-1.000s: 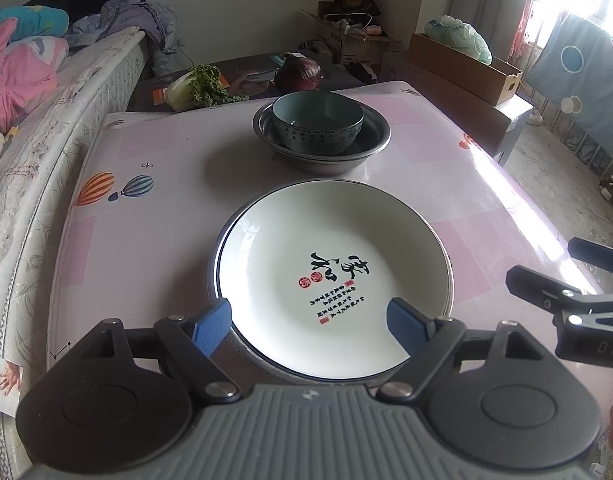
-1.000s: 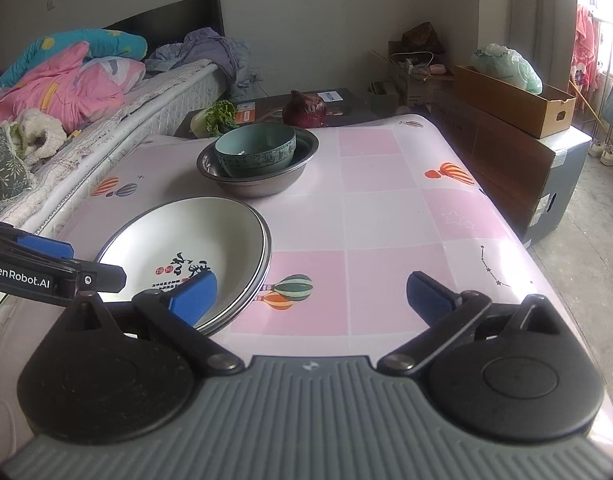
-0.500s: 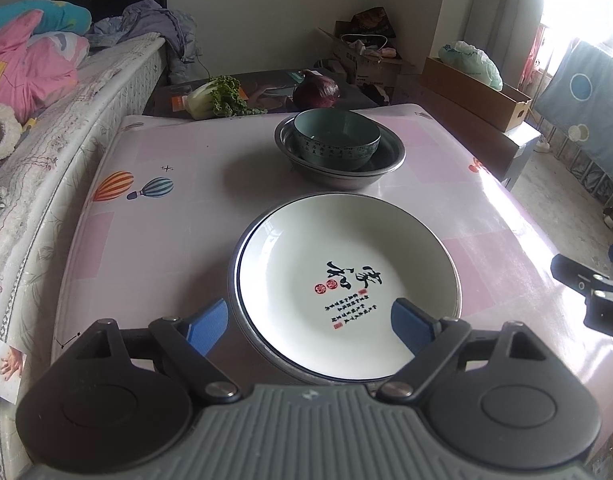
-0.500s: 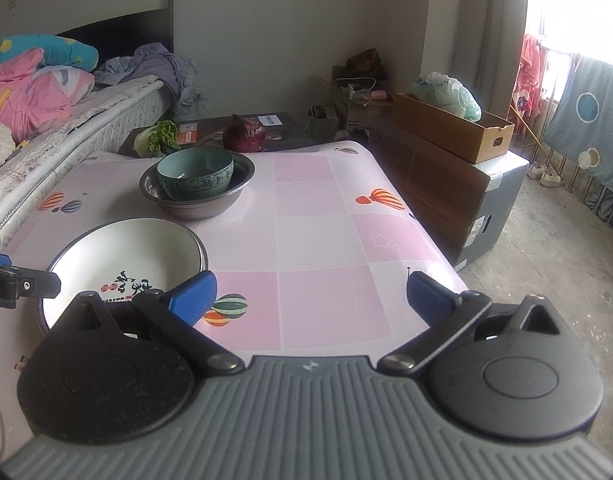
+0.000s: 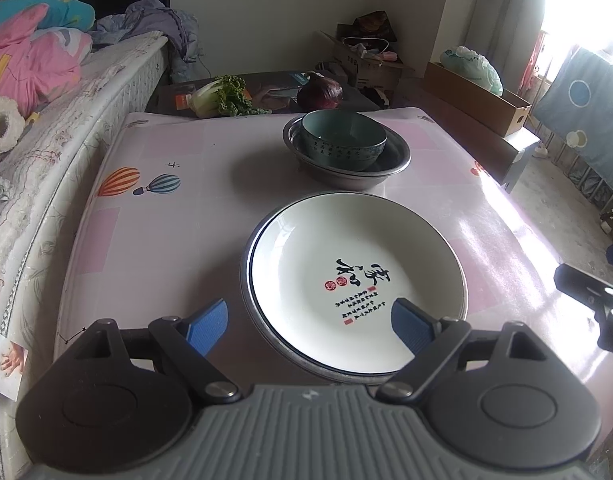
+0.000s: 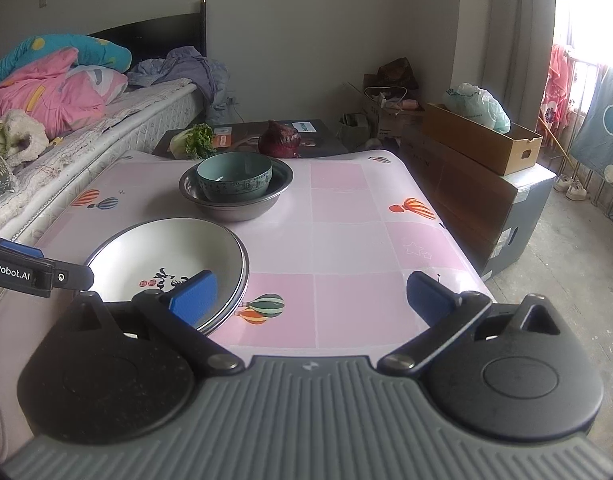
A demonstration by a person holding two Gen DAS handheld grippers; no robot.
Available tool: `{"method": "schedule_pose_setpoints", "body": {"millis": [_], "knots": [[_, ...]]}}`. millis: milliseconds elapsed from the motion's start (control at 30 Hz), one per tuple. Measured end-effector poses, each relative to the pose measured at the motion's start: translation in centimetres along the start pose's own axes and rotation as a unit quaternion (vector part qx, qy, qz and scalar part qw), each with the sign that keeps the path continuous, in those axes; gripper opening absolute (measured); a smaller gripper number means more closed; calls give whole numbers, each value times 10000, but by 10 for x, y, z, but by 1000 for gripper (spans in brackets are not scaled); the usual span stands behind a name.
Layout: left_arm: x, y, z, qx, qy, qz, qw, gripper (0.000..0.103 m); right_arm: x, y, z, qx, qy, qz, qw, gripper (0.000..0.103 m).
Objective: Organize plates and bowls
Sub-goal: 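Move both grippers to the steel bowl holding the green bowl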
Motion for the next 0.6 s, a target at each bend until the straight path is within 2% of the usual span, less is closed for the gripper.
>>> {"method": "schedule_pose_setpoints", "body": {"millis": [333,600], "knots": [[-6,1,11,121,-24,-14,9999,91,-9,2,3,-221,194,7,9996,102],[-11,36,28,157,-43,-275,9995,91,-29,30,-4,-446,539,-25,9975,102]]}}
Point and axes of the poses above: each gripper's, at about its wrist camera, not at the fingertips, and x roughly against the way its jaws point, z to its left, y to its top, the point moved 9 cm from there along -x, roughly the way its jaws point, and after that the axes turned 15 degrees about y, right-handed, at the moved point
